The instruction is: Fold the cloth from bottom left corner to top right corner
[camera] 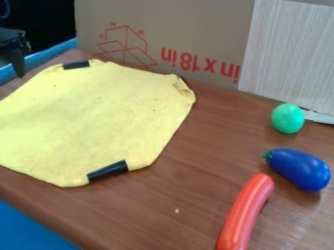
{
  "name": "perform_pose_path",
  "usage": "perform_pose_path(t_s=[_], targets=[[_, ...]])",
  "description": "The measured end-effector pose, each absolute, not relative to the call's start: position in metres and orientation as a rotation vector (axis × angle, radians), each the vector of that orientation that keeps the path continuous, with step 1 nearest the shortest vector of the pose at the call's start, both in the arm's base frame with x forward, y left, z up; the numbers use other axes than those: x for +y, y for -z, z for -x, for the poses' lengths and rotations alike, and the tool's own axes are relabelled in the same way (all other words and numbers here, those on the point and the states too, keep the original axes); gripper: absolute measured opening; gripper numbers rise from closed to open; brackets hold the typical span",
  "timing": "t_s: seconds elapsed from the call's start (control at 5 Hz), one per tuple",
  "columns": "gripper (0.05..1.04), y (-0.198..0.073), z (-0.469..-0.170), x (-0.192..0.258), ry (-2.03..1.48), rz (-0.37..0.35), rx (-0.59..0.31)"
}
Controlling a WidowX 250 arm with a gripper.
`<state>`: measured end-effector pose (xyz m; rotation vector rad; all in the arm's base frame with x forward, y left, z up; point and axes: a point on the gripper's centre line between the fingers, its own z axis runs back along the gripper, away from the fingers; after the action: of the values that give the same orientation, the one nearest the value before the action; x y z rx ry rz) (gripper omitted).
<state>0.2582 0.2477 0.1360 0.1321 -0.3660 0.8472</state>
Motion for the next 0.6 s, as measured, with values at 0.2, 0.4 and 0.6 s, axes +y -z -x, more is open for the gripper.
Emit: perform_pose_path(t_s=[0.2, 0.4, 0.6], targets=[[1.0, -0.124, -0.258, 0.247, -0.849, -0.118, -0.332], [1.0, -0.115, -0.252, 0.243, -0.832, -0.102, -0.306], [1.0, -0.107, -0.243, 0.244, -0.822, -0.093, -0.286]])
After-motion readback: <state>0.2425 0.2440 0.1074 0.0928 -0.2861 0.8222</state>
